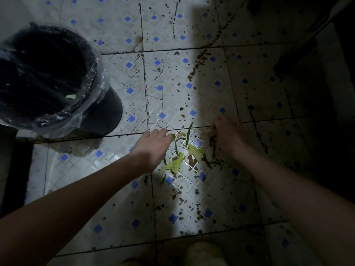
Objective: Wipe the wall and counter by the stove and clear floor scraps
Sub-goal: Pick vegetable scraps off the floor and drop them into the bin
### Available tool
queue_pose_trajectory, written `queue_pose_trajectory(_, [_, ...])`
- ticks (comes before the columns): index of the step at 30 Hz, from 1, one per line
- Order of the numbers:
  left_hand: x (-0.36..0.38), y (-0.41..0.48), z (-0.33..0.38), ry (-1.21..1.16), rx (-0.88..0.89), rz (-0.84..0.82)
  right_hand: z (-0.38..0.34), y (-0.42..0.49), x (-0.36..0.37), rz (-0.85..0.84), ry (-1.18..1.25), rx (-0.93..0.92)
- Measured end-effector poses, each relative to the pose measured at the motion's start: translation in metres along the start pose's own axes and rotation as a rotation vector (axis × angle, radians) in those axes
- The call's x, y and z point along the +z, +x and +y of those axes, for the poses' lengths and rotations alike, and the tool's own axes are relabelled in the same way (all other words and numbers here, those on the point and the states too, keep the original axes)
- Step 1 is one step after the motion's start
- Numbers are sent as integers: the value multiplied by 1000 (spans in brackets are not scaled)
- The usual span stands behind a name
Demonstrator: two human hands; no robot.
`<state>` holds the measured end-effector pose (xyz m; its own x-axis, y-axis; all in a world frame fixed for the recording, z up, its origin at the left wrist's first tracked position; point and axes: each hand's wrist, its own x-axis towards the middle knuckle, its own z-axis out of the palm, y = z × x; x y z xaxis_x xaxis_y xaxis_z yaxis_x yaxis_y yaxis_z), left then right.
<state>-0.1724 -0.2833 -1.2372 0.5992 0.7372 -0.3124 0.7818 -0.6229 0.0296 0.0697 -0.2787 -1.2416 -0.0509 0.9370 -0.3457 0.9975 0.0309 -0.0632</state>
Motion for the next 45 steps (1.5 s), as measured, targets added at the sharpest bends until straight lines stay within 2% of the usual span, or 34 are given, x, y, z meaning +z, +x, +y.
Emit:
queue_pose_trajectory(3, [0, 1, -1, -3, -1, 9, 4, -9, -3, 121, 230, 93])
queue_pose_trajectory(6, [0, 4, 2, -2, -3, 5, 6, -18, 0, 121, 331, 140])
queue_pose_trajectory(11, [-1, 7, 8, -4, 27, 14, 3, -29, 17, -10, 341, 35])
queue_pose_trajectory(19, [0, 6, 7, -20, 20, -1, -5, -30, 20, -171, 143, -26])
queue_pose_trajectory(23, [2, 6, 6, -24, 20, -2, -5, -38, 18, -97, 113, -49])
queue_pose_trajectory(32, [8, 11, 6, -34, -16, -27, 0, -38, 14, -144, 182, -21])
queue_pose_trajectory(36, [11, 17, 3, -14, 50, -60, 1, -33, 9, -123, 216, 20])
queue_pose_trajectory(45, [14, 23, 0, -230, 106, -93, -1, -36, 6, -116, 287, 28])
